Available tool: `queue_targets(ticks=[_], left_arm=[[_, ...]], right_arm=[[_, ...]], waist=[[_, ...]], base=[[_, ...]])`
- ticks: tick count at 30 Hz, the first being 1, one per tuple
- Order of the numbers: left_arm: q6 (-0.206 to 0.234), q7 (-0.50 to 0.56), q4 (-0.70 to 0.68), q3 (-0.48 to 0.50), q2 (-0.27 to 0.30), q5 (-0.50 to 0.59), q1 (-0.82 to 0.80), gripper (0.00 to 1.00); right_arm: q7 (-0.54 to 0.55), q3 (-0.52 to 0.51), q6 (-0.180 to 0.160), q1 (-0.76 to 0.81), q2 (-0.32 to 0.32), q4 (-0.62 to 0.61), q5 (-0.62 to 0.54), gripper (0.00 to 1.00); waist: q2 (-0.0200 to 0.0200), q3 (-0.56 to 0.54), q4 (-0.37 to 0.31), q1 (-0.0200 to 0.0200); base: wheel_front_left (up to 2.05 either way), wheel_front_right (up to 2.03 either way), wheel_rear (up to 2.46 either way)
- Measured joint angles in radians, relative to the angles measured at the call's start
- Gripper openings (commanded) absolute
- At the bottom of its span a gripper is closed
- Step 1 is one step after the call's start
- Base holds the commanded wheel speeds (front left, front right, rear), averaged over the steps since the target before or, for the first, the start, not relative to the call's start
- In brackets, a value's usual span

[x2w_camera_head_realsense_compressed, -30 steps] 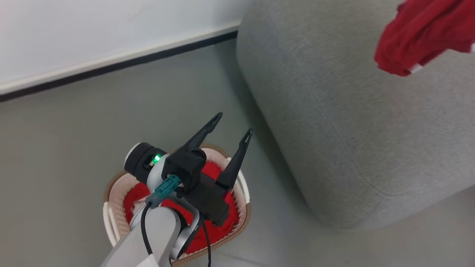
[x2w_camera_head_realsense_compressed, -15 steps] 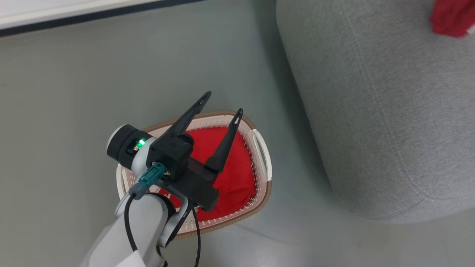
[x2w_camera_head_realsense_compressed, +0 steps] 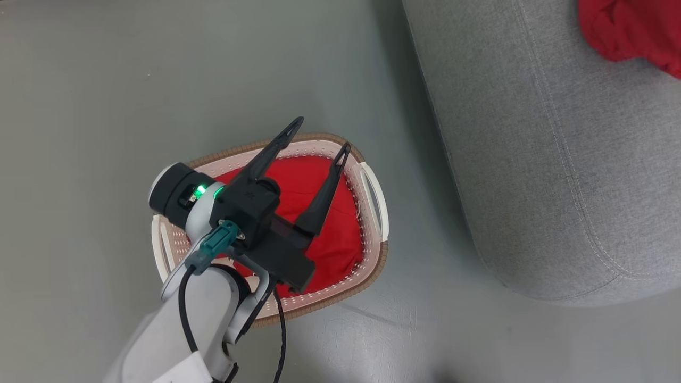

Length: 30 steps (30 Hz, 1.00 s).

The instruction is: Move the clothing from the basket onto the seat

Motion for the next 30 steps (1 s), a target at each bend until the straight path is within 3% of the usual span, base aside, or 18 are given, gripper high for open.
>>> queue_targets(ticks=[8,9,11,12,13,24,30], left_arm=[[0.0,0.003,0.003,-0.002,0.002,0.0,-0.009,1.0],[0.0,0.003,0.004,-0.002,0.002,0.0,-0.009,1.0],[0.0,0.003,0.006,-0.002,0.001,0.0,-0.009,1.0],[0.0,0.003,0.008,-0.002,0.001,0.0,-0.009,1.0],[0.0,0.003,0.01,-0.001,0.001,0.0,-0.009,1.0],[0.015,-0.005,0.032,0.042,0.021,-0.002,-0.008,1.0],[0.018,-0.018,0.052,0.061,0.036,-0.013,0.005,1.0]], right_arm=[[-0.007,0.029,0.003,0.032,0.035,0.101,-0.009,0.0],[-0.007,0.03,0.003,0.032,0.041,0.107,-0.009,0.2],[-0.007,0.038,0.011,0.032,0.051,0.122,-0.011,0.46],[-0.007,0.044,0.015,0.032,0.055,0.127,-0.016,0.93],[-0.007,0.048,0.02,0.032,0.058,0.131,-0.019,1.0],[-0.009,0.078,0.042,0.073,0.124,0.172,-0.025,1.0],[-0.009,0.092,0.054,0.121,0.193,0.177,-0.025,1.0]], waist=[[0.0,0.007,0.007,0.0],[-0.0001,0.007,0.008,0.0],[0.0,0.006,0.008,0.0],[0.0,0.006,0.009,0.0],[0.0,0.006,0.009,0.0],[0.0,-0.009,-0.027,0.0],[0.0,-0.031,-0.065,0.0]], base=[[0.0,0.0,0.0],[0.0,0.0,0.0],[0.0,0.0,0.0],[0.0,0.0,0.0],[0.0,0.0,0.0],[0.0,0.0,0.0],[0.0,0.0,0.0]])
